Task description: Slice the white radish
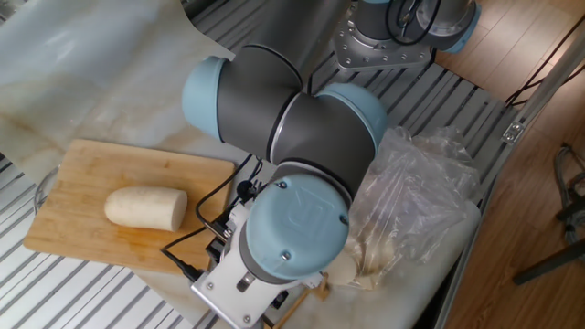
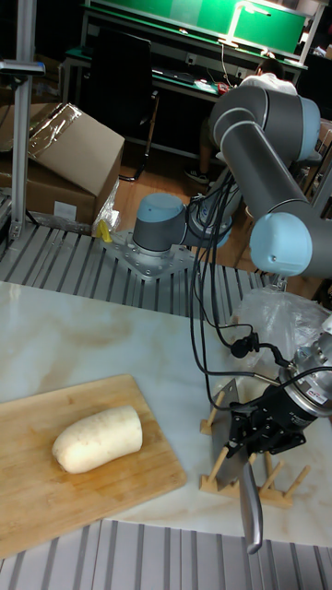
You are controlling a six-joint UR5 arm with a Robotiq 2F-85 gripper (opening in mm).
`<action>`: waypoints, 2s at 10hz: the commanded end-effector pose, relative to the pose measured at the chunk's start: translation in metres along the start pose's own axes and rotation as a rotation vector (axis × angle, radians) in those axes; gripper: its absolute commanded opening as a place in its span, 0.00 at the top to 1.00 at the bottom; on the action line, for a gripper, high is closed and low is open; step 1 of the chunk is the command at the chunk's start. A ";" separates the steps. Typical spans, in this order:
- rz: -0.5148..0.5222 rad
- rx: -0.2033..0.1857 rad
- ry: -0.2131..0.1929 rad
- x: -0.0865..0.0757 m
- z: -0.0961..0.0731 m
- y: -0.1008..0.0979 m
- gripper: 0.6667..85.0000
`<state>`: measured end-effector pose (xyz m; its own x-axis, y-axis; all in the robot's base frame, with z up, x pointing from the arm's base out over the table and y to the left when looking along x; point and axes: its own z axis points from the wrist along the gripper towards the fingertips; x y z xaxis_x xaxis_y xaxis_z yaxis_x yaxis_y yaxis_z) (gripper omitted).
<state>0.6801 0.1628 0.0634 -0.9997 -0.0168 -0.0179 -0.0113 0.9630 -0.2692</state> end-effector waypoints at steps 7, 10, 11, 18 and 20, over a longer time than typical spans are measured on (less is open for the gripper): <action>0.009 0.012 0.015 0.002 0.006 0.004 0.68; 0.016 0.015 0.016 0.003 0.007 0.003 0.72; 0.018 0.012 0.016 0.003 0.008 0.004 0.72; 0.021 0.010 0.021 0.004 0.006 0.004 0.74; 0.021 0.012 0.022 0.005 0.006 0.004 0.75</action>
<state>0.6766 0.1625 0.0561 -1.0000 0.0025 -0.0067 0.0044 0.9568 -0.2906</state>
